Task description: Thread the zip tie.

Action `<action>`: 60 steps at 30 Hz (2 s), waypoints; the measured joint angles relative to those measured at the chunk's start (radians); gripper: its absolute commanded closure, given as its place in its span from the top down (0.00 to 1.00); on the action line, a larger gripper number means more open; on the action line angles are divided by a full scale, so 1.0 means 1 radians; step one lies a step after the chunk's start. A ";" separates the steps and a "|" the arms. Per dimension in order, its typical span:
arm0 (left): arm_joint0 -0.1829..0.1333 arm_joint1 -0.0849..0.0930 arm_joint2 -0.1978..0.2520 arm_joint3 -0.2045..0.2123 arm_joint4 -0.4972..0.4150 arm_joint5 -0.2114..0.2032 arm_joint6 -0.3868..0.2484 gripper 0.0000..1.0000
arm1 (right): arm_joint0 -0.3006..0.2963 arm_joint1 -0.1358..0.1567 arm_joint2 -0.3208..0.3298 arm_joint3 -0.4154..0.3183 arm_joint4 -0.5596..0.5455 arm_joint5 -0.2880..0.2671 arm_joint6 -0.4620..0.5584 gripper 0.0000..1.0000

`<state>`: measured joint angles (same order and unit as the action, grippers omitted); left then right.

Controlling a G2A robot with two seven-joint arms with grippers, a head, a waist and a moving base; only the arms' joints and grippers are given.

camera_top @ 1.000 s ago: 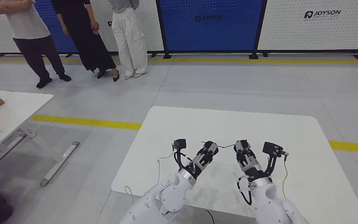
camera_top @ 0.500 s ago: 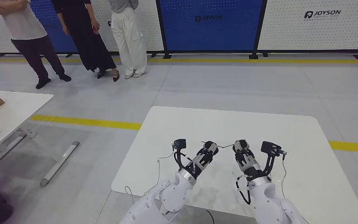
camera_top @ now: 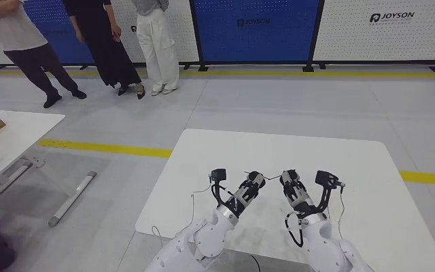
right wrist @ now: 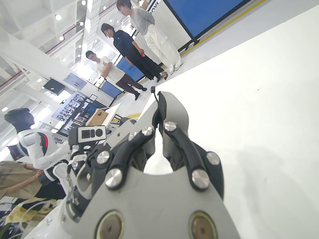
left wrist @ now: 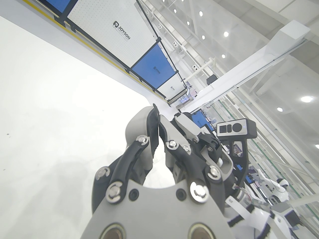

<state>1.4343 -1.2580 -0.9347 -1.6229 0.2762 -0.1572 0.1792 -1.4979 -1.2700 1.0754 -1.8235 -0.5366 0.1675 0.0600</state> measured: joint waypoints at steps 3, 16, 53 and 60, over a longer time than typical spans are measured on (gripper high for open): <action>0.000 0.000 0.000 0.000 0.000 0.000 0.000 0.00 | 0.003 -0.003 -0.007 0.005 0.004 -0.004 0.007 0.00; 0.000 0.000 0.000 0.000 -0.001 0.000 -0.002 0.00 | -0.012 -0.009 0.027 -0.011 0.046 -0.024 -0.001 0.00; 0.024 -0.021 0.003 -0.006 0.003 -0.023 0.033 0.00 | -0.068 -0.015 0.061 -0.021 0.006 -0.083 0.023 0.19; 0.031 -0.023 -0.003 -0.009 0.008 -0.033 0.035 0.00 | -0.072 -0.015 0.057 -0.020 -0.012 -0.105 0.036 0.09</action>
<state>1.4657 -1.2809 -0.9377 -1.6322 0.2841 -0.1904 0.2147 -1.5701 -1.2847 1.1329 -1.8438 -0.5485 0.0624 0.0957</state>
